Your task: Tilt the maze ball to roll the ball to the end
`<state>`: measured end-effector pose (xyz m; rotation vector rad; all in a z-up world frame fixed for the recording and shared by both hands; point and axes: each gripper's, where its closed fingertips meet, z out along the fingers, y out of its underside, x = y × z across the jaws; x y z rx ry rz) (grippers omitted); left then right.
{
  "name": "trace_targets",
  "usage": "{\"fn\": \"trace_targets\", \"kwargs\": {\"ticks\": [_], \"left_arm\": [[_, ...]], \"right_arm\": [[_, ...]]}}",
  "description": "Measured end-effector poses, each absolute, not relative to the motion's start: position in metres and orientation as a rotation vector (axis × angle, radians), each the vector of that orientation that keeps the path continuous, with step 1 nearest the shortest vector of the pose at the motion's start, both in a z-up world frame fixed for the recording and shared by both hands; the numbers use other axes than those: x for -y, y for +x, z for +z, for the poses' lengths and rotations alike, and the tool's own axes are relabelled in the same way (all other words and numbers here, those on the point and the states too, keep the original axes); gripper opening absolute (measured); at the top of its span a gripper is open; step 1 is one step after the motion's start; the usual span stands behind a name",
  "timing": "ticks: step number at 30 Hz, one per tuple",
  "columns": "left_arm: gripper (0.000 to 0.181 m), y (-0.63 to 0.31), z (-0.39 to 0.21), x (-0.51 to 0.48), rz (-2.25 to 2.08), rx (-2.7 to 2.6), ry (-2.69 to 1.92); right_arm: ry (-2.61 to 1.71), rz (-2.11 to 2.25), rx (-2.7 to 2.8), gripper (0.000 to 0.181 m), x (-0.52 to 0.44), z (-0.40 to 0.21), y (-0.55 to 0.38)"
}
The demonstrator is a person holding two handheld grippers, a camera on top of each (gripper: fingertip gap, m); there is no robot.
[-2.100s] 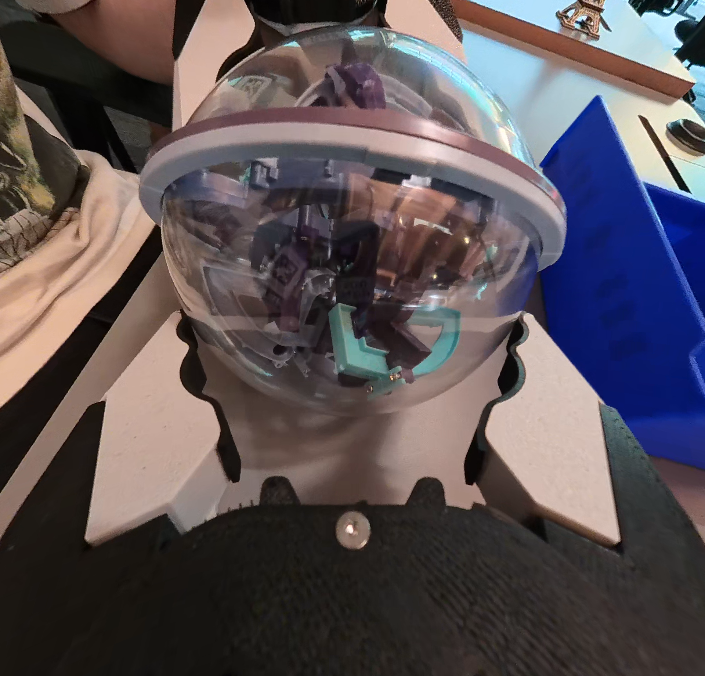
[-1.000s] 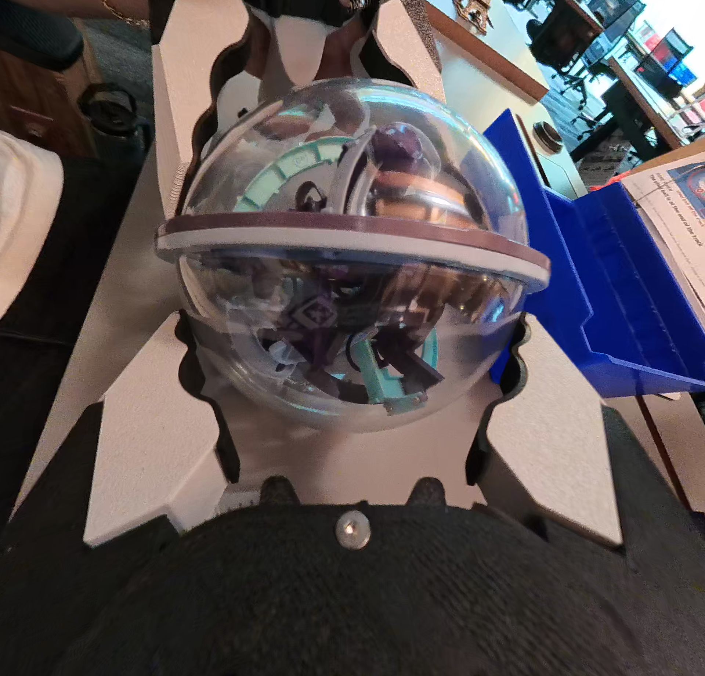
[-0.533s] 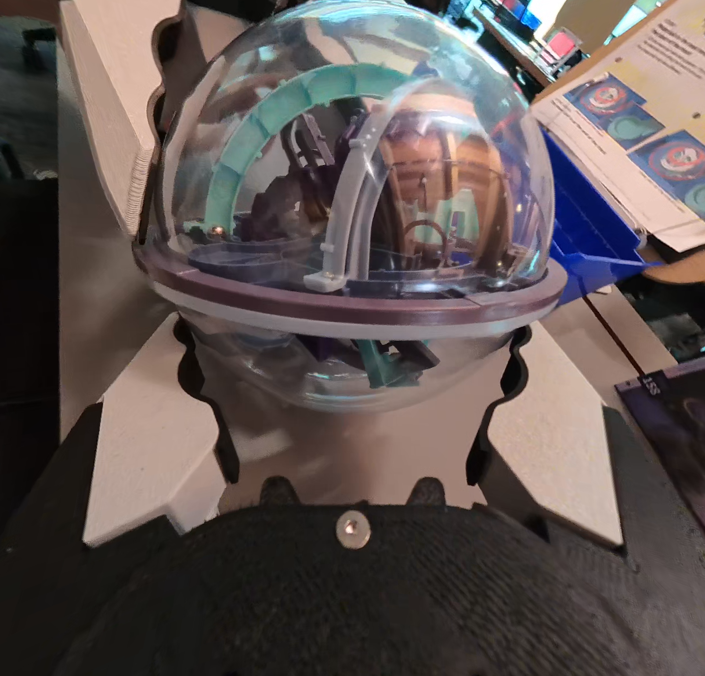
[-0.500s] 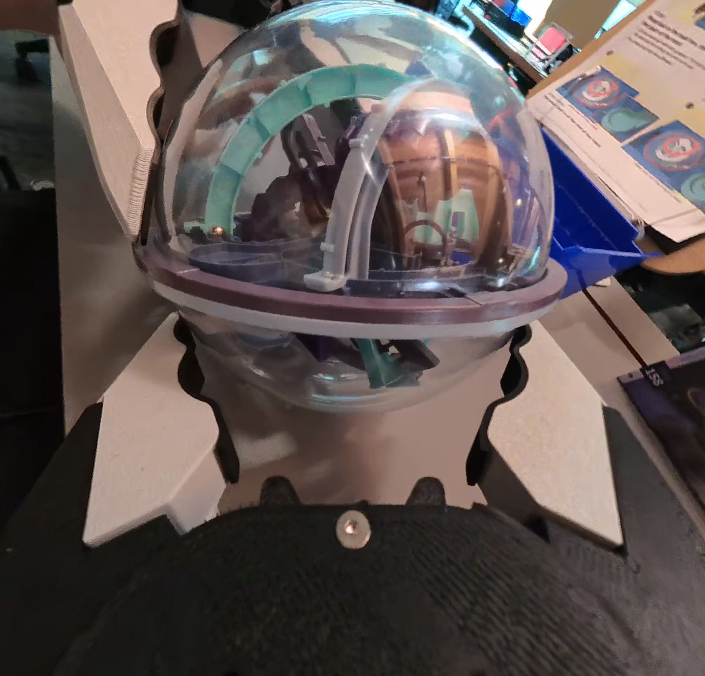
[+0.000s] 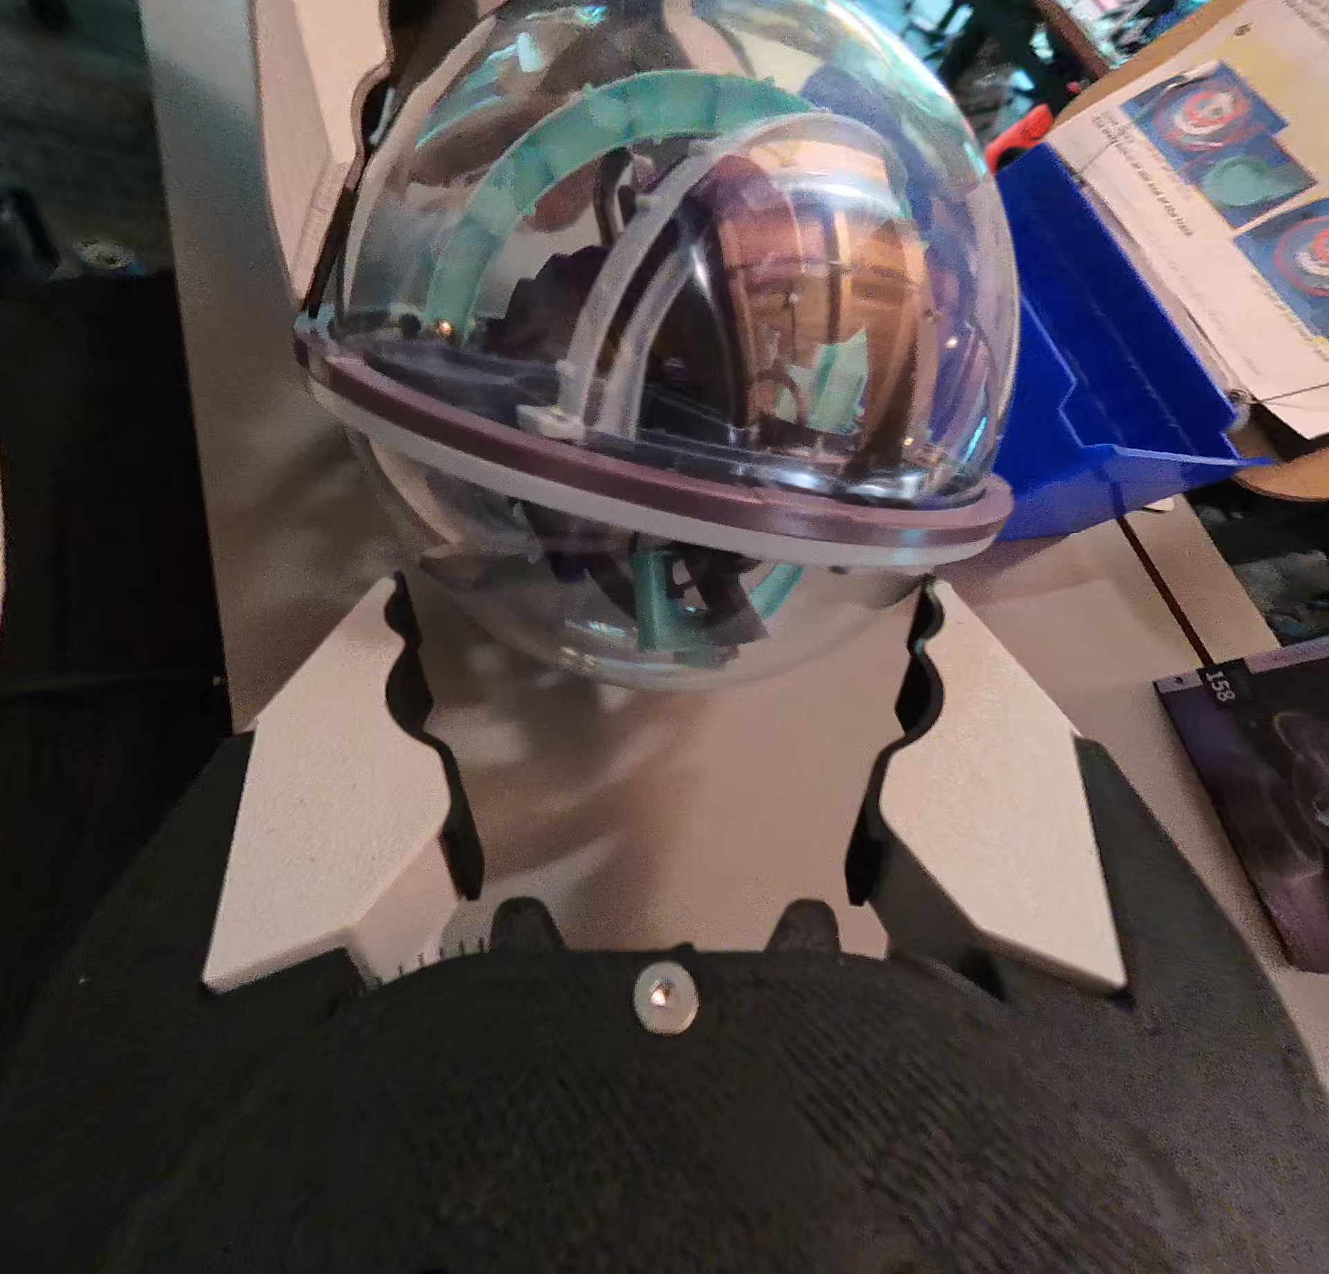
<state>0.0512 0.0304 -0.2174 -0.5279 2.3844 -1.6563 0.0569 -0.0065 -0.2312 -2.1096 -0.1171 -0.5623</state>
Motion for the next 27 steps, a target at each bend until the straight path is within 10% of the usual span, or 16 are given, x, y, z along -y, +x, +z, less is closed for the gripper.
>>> {"fn": "trace_targets", "kwargs": {"ticks": [1, 9, 27], "left_arm": [[0.153, 0.052, -0.217, -0.030, -1.660, -2.395, -0.509], [0.151, 0.059, -0.223, -0.023, -1.614, -2.488, -0.444], [0.142, 0.062, -0.205, -0.026, -1.818, -2.370, -0.511]], "right_arm": [[-2.121, -0.541, 0.138, 0.126, 0.010, -0.229, 0.058], [-2.069, -0.393, 0.110, 0.153, -0.002, -0.220, 0.064], [-1.978, -0.427, -0.360, 0.152, -0.002, -0.235, 0.063]]}}
